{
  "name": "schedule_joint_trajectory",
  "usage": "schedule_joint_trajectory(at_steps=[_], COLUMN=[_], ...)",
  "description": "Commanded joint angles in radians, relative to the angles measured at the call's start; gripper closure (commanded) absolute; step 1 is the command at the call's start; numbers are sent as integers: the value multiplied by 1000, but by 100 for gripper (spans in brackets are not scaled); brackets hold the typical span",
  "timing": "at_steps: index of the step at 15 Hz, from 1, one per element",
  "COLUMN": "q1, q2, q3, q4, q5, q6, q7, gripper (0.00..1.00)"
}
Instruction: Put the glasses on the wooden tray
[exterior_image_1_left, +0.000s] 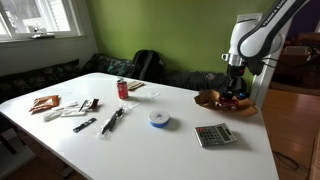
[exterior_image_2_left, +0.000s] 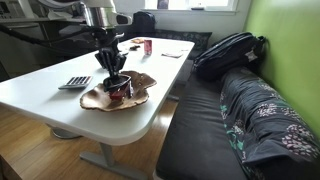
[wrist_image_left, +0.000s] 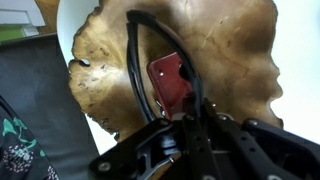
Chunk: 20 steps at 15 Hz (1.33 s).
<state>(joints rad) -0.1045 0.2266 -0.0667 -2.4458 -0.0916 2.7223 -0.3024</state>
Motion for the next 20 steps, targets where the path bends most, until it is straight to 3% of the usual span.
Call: schedule_joint_trajectory(at_steps=[1, 6, 7, 9, 13, 15, 16, 17, 18, 19, 20], q1=[-19, -24, -24, -28, -18, -37, -53, -74, -14, -10, -5], q2=[23, 35, 37, 37, -76, -181, -233, -270, -144, -182, -191], q3=[29, 49, 52, 59, 45, 69, 96, 139, 62, 63, 60], q4=[-11, -9, -9, -9, -54, -93, -109, -113, -38, -46, -46], q5=[28, 27, 27, 33, 10, 45, 99, 152, 72, 86, 83], q6=[51, 110, 109, 97, 81, 81, 81, 73, 83, 76, 73], q7=[-36, -43, -43, -46, -26, -100, -199, -281, -151, -172, -167], gripper=[97, 97, 65, 57, 27, 13, 5, 1, 0, 7, 1])
